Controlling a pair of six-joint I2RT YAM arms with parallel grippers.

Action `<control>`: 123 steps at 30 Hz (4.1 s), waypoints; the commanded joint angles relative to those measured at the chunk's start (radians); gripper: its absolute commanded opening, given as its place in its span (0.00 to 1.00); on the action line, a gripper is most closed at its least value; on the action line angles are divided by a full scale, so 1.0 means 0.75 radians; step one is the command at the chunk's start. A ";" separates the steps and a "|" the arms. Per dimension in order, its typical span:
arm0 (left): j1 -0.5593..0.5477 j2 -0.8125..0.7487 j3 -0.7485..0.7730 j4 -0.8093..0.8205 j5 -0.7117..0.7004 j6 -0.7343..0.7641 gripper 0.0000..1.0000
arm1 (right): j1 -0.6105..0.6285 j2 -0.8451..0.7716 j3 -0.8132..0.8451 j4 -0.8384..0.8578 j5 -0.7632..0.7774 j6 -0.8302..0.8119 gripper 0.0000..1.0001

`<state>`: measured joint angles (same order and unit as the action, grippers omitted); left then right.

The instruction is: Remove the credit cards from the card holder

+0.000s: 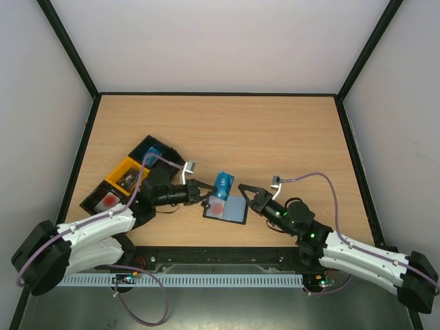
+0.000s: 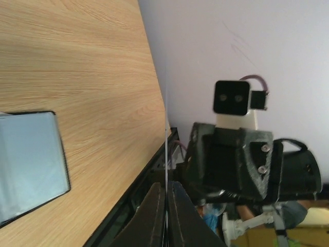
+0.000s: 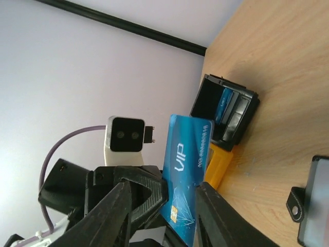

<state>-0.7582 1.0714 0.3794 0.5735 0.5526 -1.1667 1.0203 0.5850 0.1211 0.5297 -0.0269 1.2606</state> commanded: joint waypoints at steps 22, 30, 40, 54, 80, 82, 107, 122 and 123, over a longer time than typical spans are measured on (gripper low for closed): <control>0.064 -0.314 0.105 -0.788 0.545 0.677 0.03 | -0.002 0.177 0.285 -0.369 -0.498 -0.505 0.55; 0.064 -0.329 0.100 -0.782 0.550 0.664 0.03 | -0.001 0.271 0.231 -0.112 -0.686 -0.413 0.22; 0.069 -0.450 0.167 -0.788 0.277 0.438 0.63 | -0.002 0.207 0.180 0.043 -0.607 -0.281 0.02; 0.072 -0.641 0.033 -0.514 -0.020 0.030 0.71 | -0.002 0.281 0.148 0.424 -0.302 0.031 0.02; 0.068 -0.545 -0.135 -0.065 0.029 -0.170 0.10 | -0.002 0.488 0.116 0.611 -0.217 0.194 0.02; 0.068 -0.548 -0.142 -0.059 0.020 -0.173 0.03 | -0.002 0.483 0.108 0.609 -0.210 0.196 0.02; 0.225 -0.526 -0.022 -0.423 -0.098 0.053 0.03 | -0.002 -0.084 0.003 -0.072 -0.084 -0.024 0.98; 0.759 -0.329 0.299 -0.965 -0.193 0.341 0.02 | -0.002 -0.250 0.005 -0.270 -0.050 -0.051 0.98; 0.797 -0.305 0.311 -0.982 -0.204 0.353 0.03 | -0.002 -0.249 0.009 -0.272 -0.049 -0.055 0.98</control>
<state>-0.2405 0.7979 0.5583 -0.0372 0.4419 -0.9798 1.0203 0.4072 0.1223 0.3595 -0.0845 1.2388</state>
